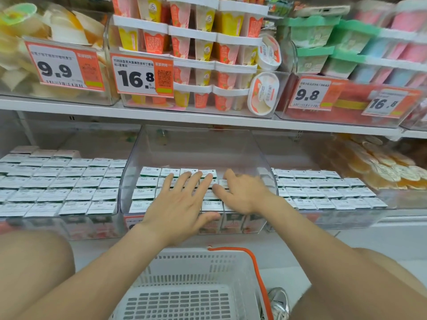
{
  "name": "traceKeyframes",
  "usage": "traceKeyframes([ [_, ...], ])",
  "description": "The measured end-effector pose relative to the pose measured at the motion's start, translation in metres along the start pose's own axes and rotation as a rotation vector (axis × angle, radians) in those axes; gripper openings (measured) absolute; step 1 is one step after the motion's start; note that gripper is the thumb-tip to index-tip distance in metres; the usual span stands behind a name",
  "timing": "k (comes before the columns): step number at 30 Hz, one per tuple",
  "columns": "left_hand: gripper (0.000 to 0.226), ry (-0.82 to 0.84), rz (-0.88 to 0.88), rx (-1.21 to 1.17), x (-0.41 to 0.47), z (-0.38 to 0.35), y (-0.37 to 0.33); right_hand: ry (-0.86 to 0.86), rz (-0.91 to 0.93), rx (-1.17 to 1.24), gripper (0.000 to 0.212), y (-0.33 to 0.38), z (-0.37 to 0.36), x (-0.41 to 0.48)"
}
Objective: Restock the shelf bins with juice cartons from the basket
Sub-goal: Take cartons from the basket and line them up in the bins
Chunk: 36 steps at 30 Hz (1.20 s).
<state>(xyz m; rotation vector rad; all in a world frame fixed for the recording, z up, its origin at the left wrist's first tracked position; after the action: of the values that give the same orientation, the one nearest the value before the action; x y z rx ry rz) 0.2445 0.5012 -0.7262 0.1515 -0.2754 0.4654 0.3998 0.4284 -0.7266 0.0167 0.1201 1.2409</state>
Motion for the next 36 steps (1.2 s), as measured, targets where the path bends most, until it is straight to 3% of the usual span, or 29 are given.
traceKeyframes([
  [4,0.091,-0.009,0.011,-0.077,-0.003,0.008,0.002,-0.088,-0.016,0.079,0.068,0.004,0.002,-0.008],
  [8,0.058,-0.135,-0.023,-0.182,-0.012,0.025,0.005,-0.347,0.123,0.034,0.049,0.038,0.034,-0.046],
  [11,0.041,-0.181,-0.007,-0.219,-0.019,0.037,0.015,-0.302,0.199,0.06,0.036,0.054,0.031,-0.079],
  [14,0.039,-0.165,0.056,-0.248,-0.029,0.04,0.029,-0.318,0.297,-0.057,0.028,0.053,0.016,-0.094],
  [22,0.029,-0.193,0.134,-0.287,-0.054,0.04,0.031,-0.562,0.27,-0.173,0.024,0.053,-0.003,-0.091],
  [36,0.028,-0.252,0.197,-0.25,-0.035,0.03,0.035,-0.562,0.123,-0.197,0.046,0.053,0.004,-0.072],
])
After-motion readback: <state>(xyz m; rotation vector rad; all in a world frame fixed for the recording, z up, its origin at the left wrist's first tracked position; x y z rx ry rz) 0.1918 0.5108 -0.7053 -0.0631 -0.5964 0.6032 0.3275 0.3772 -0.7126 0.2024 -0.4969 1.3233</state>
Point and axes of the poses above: each hand's wrist, its own x-axis towards the middle knuckle, its own z-axis out of the back of the hand, y = z × x, the point moved 7 cm from there along x, towards the middle knuckle, and after that the axes turned 11 degrees about z, right-handed, at the moved point
